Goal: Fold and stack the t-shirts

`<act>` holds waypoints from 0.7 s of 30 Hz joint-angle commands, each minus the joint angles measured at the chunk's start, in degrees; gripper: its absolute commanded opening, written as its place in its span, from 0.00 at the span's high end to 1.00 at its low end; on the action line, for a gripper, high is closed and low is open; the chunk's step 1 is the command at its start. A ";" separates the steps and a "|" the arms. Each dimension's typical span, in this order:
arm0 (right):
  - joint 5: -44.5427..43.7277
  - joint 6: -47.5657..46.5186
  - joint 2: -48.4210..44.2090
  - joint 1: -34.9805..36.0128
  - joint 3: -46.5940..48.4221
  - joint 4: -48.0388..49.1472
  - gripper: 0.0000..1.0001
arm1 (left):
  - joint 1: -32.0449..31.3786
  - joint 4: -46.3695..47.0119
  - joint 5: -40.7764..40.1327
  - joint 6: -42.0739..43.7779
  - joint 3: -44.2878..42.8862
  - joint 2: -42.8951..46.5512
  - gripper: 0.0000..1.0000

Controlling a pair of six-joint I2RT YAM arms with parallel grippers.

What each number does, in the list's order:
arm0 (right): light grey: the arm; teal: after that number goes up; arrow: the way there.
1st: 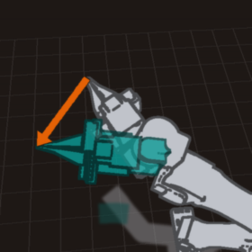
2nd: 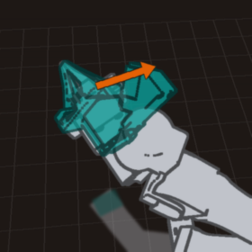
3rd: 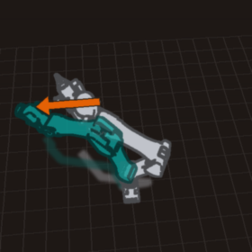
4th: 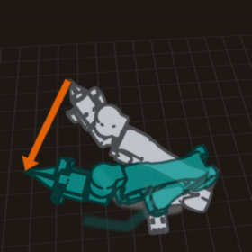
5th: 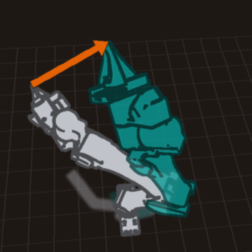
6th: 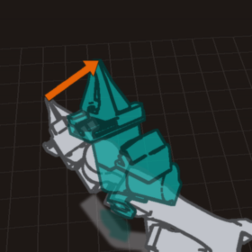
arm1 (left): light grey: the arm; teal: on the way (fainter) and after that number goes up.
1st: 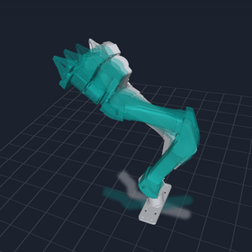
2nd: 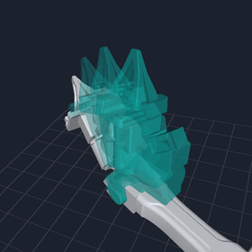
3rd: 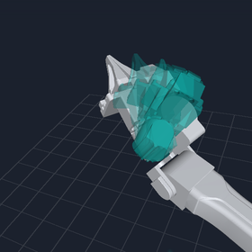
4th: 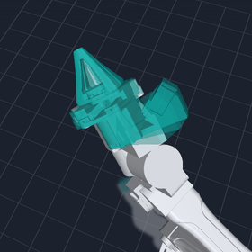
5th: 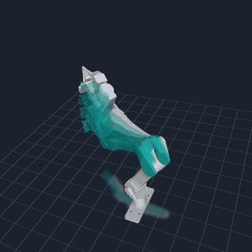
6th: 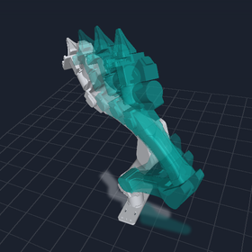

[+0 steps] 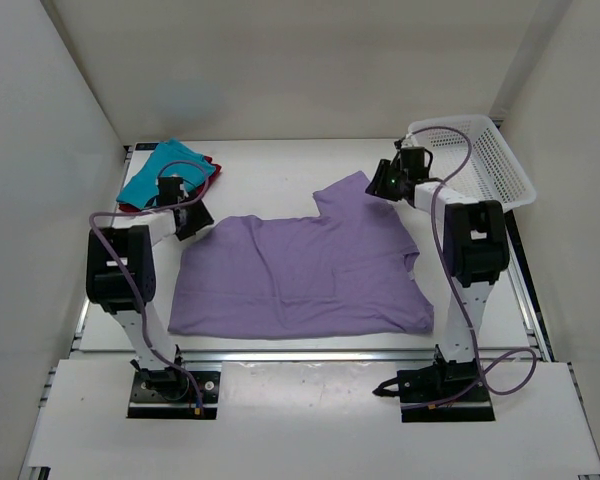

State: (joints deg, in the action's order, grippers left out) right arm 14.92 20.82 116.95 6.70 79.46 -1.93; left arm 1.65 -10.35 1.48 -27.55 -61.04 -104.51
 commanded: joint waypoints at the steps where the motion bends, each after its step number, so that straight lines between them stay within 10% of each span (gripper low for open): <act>1: -1.46 -2.97 4.85 -0.19 10.06 -3.32 0.65 | -0.86 -3.09 2.19 2.50 -2.25 -2.36 0.33; 8: -1.56 -4.82 14.44 -0.72 24.66 -9.74 0.54 | -6.04 -3.89 2.49 2.33 -1.98 1.39 1.00; 17: 0.81 -5.88 19.28 -1.34 30.74 -10.98 0.50 | -19.73 -0.47 -7.96 -0.22 13.90 27.04 1.00; 21: 0.73 -7.45 24.28 -1.69 41.09 -16.86 0.49 | -23.72 1.29 -4.40 -3.47 26.55 34.18 0.86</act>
State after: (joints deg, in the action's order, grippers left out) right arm 15.11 15.46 139.00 5.61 113.23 -15.99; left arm -21.76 -9.56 -3.20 -28.45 -41.41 -72.69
